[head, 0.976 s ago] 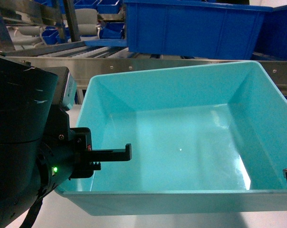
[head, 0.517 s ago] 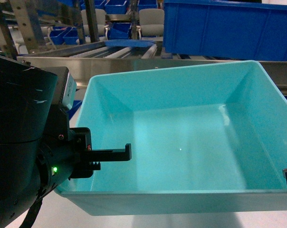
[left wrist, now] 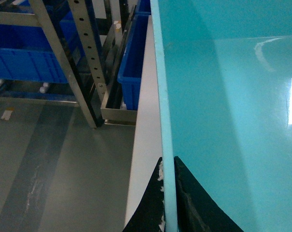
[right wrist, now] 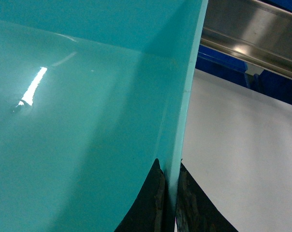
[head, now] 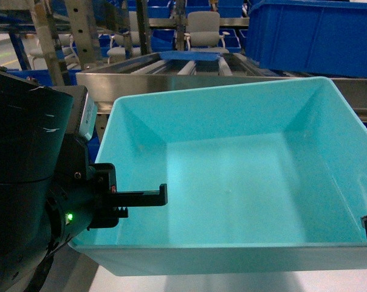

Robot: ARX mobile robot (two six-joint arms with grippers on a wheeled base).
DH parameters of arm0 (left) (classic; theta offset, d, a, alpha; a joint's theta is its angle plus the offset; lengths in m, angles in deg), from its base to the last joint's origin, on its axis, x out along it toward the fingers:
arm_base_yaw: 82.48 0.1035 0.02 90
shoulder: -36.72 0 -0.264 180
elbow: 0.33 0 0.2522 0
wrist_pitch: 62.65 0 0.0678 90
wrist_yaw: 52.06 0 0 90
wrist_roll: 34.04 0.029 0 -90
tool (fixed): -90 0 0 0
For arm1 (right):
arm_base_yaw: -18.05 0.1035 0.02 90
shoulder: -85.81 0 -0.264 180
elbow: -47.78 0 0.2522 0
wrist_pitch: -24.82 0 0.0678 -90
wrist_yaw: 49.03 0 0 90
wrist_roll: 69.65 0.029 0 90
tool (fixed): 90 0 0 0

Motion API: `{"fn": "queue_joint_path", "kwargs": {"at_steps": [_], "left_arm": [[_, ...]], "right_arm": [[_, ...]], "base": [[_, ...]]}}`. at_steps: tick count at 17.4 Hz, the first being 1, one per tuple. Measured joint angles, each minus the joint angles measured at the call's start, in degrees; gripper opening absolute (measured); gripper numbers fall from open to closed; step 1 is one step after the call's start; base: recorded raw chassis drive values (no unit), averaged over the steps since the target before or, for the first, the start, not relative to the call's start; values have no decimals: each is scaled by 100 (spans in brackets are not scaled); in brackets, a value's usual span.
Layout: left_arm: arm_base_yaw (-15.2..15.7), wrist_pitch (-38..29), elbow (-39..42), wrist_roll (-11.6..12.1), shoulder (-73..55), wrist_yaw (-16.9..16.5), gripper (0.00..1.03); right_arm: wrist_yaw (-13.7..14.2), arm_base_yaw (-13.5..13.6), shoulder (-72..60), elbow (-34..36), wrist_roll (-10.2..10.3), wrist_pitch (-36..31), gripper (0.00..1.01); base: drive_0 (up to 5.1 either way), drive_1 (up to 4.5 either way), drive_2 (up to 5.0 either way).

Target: Organize blue bins on left shelf correctly

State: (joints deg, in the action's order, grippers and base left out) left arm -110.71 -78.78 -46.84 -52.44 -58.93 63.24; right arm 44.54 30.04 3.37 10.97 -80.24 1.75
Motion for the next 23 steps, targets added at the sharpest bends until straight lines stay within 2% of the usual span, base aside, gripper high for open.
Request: {"fn": "queue_joint_path", "kwargs": {"at_steps": [10, 23], "left_arm": [[-2, -4, 0, 2, 0, -7, 2], [0, -2, 0, 2, 0, -4, 2]], "right_arm": [[0, 0, 0, 0, 0, 9, 3], [0, 0, 0, 0, -2, 9, 3]], "base": [[-498, 241, 241], [-470, 375, 93]]}}
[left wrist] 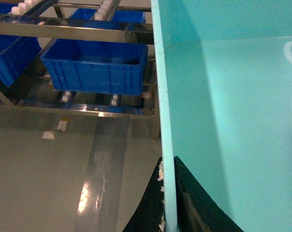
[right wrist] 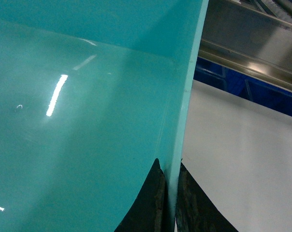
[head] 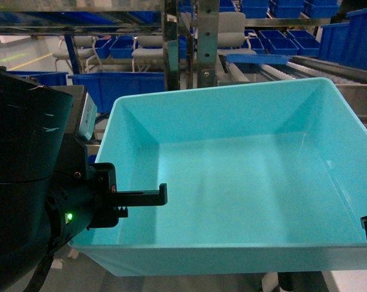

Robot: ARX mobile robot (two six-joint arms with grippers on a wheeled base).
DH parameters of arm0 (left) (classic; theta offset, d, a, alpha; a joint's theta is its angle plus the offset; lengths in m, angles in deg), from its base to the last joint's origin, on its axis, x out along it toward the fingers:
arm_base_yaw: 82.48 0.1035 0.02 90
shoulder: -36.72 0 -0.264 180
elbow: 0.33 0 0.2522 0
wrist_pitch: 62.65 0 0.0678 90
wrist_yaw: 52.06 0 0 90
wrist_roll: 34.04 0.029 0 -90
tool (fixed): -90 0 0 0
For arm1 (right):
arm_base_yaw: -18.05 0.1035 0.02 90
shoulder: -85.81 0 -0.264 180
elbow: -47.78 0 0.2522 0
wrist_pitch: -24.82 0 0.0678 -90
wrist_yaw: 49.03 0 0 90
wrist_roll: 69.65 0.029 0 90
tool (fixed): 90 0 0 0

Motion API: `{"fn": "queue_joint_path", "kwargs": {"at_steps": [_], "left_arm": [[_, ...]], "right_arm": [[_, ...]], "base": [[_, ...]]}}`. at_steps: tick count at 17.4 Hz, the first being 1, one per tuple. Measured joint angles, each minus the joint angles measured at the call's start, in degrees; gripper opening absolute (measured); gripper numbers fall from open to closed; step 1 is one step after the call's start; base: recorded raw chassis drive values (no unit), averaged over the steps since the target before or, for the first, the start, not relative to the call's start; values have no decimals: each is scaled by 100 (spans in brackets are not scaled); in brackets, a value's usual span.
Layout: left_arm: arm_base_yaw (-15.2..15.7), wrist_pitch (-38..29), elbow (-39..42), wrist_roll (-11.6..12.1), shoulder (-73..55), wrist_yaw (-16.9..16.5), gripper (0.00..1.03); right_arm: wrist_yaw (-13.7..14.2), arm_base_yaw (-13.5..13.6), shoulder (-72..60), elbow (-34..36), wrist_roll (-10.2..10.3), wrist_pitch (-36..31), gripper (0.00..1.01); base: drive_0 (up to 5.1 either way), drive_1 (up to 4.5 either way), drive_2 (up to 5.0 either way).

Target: Organize blue bins on left shelf correctly

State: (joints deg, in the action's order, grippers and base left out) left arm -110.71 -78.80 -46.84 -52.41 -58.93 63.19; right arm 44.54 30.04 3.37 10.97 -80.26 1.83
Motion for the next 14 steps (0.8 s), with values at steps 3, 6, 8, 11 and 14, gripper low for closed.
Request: {"fn": "queue_joint_path", "kwargs": {"at_steps": [3, 6, 8, 11, 14], "left_arm": [[-2, -2, 0, 2, 0, -13, 2], [-2, 7, 0, 0, 0, 0, 2], [-2, -4, 0, 2, 0, -9, 2], [-2, -9, 0, 2, 0, -2, 2], [-2, -9, 0, 0, 0, -2, 2]], "right_arm": [[0, -4, 0, 0, 0, 0, 3], [0, -4, 0, 0, 0, -2, 3], [0, -4, 0, 0, 0, 0, 3], [0, -4, 2, 0, 0, -11, 3], [0, -4, 2, 0, 0, -13, 3]], "base": [[-453, 405, 53], [-463, 395, 43], [-456, 402, 50], [-447, 412, 59], [-445, 414, 54]]}}
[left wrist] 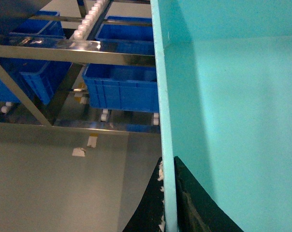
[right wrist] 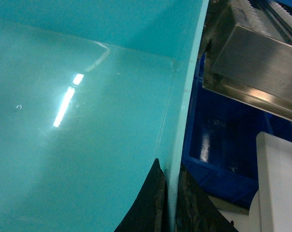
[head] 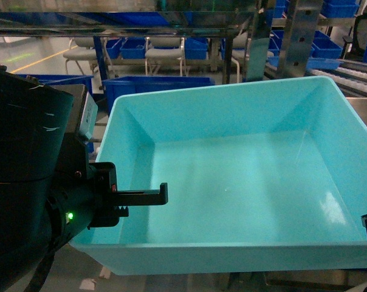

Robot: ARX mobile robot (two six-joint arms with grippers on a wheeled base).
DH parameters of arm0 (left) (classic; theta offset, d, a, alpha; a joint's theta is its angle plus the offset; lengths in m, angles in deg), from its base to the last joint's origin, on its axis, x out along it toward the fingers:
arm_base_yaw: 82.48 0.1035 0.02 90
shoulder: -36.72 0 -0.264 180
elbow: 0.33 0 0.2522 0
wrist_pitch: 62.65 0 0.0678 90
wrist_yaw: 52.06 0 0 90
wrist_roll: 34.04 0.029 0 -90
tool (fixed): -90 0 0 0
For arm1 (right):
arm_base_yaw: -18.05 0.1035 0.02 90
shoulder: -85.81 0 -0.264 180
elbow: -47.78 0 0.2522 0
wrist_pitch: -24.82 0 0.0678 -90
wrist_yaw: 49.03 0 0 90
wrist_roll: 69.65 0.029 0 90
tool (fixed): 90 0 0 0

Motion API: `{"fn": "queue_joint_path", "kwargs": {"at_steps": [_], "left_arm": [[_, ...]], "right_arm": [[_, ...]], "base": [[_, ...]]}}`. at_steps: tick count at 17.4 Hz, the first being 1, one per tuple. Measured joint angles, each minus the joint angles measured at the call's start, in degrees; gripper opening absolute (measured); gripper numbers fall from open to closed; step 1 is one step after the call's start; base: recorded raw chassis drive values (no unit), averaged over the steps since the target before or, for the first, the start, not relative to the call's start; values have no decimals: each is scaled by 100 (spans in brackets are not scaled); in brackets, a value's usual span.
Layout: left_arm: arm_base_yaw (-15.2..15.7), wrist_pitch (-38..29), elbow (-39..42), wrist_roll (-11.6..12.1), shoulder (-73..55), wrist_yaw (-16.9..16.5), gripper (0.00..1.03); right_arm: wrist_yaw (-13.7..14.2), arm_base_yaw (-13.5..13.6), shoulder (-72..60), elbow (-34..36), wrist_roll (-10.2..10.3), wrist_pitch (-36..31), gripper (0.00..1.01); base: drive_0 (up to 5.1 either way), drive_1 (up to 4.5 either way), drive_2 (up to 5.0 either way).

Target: Organize blue bins on left shelf correctly

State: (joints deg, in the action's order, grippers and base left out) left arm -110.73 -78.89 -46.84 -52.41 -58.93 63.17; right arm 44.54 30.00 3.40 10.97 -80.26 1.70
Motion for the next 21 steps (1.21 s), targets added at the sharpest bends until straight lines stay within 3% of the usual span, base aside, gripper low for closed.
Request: {"fn": "queue_joint_path", "kwargs": {"at_steps": [21], "left_arm": [[24, 15, 9, 2, 0, 15, 2]], "right_arm": [[0, 4, -2, 0, 2, 20, 3]], "base": [[-346, 470, -127]]}}
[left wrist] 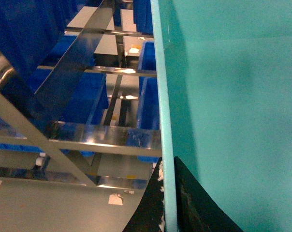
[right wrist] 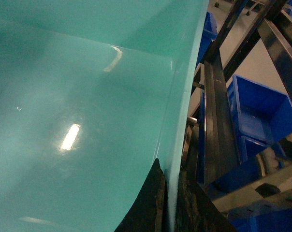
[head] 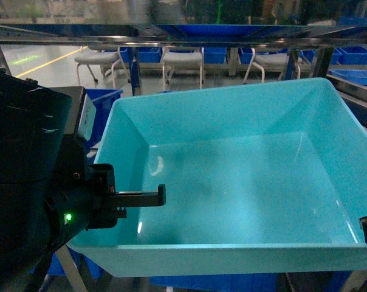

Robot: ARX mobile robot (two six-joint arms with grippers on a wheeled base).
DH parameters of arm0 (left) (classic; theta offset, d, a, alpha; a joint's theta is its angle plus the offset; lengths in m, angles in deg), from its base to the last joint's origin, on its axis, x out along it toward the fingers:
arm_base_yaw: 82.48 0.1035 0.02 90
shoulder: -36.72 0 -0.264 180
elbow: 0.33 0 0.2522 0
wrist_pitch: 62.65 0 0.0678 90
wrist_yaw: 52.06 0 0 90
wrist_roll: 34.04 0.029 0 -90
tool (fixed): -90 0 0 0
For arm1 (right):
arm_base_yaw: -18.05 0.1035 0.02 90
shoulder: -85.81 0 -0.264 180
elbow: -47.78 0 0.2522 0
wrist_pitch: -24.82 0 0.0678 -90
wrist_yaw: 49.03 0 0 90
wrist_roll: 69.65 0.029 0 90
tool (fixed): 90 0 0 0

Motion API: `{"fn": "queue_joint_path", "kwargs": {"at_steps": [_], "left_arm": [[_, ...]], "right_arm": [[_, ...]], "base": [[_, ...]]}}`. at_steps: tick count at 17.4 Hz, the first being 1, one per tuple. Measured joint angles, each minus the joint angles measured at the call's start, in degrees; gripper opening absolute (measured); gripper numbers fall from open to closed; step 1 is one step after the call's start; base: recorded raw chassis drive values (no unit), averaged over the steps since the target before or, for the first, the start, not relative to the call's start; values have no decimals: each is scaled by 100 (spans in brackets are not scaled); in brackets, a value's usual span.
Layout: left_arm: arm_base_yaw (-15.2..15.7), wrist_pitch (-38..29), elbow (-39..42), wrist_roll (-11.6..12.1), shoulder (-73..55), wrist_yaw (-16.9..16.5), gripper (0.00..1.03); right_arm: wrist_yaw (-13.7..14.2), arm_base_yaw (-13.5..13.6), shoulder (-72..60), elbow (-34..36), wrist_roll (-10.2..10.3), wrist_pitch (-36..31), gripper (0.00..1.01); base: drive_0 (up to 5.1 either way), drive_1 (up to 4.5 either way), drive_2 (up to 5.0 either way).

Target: Organize blue bins on left shelf correctly

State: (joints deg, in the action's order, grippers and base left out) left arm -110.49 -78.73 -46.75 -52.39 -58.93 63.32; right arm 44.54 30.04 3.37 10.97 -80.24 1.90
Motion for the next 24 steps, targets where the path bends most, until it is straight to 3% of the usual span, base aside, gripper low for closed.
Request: {"fn": "queue_joint_path", "kwargs": {"at_steps": [3, 9, 13, 17, 18, 20, 24], "left_arm": [[0, -7, 0, 0, 0, -4, 2], [-2, 17, -2, -7, -7, -46, 2], [-61, 291, -164, -428, -817, -358, 2], [-98, 131, -450, -435, -1294, -243, 2], [-66, 496, -614, -544, -1517, -352, 2], [-31, 560, -752, -682, -1910, -470, 2], [11, 507, -1207, -673, -2258, -420, 2]], "right_arm": [[0, 0, 2, -2, 0, -15, 3], [44, -39, 4, 0, 44, 85, 3], [256, -68, -186, 293, 442, 415, 3], [302, -155, -1047, 76, 796, 308, 3], [195, -155, -1281, -72, 1005, 560, 3], [192, -136, -1705, -210, 1207, 605, 3], [321, -127, -2243, -636, 1283, 236, 3]], "base": [[-48, 348, -445], [0, 0, 0], [0, 0, 0], [0, 0, 0], [0, 0, 0], [0, 0, 0], [0, 0, 0]]}}
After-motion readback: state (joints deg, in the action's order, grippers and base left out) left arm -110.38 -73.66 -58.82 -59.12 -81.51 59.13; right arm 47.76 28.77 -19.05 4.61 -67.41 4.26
